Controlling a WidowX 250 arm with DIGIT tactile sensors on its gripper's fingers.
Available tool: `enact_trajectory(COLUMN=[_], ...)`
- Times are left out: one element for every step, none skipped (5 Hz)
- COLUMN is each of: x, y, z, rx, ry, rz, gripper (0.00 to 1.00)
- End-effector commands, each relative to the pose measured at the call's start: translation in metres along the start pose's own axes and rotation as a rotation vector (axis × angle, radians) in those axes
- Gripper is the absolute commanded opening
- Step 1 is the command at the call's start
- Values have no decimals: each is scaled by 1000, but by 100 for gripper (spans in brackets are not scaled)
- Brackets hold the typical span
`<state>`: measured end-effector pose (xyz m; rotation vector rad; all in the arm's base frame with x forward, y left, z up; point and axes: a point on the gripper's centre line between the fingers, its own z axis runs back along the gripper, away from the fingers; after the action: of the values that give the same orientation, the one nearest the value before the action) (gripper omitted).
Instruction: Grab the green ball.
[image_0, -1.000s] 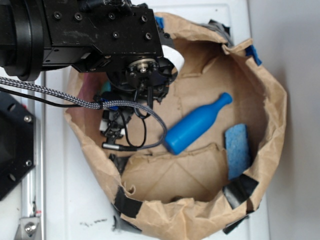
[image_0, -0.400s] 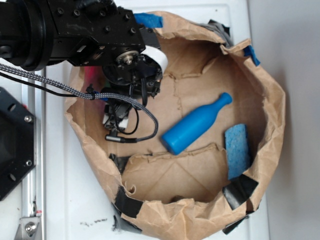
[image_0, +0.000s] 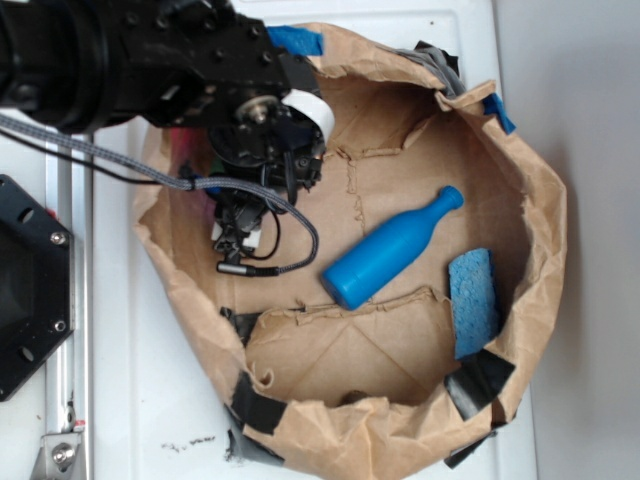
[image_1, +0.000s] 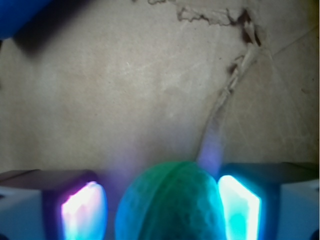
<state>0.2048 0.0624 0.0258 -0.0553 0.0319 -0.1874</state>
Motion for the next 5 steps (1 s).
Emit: enact_trajectory(x=[-21, -25, -25, 5, 33], y=[-5, -6, -9, -27, -50], z=[-4, -6, 6, 55, 106], rx=[9, 7, -8, -11, -40], ry=[-21, -25, -53, -155, -222], rz=[18, 14, 11, 5, 35], gripper=[0, 0, 0, 0, 0])
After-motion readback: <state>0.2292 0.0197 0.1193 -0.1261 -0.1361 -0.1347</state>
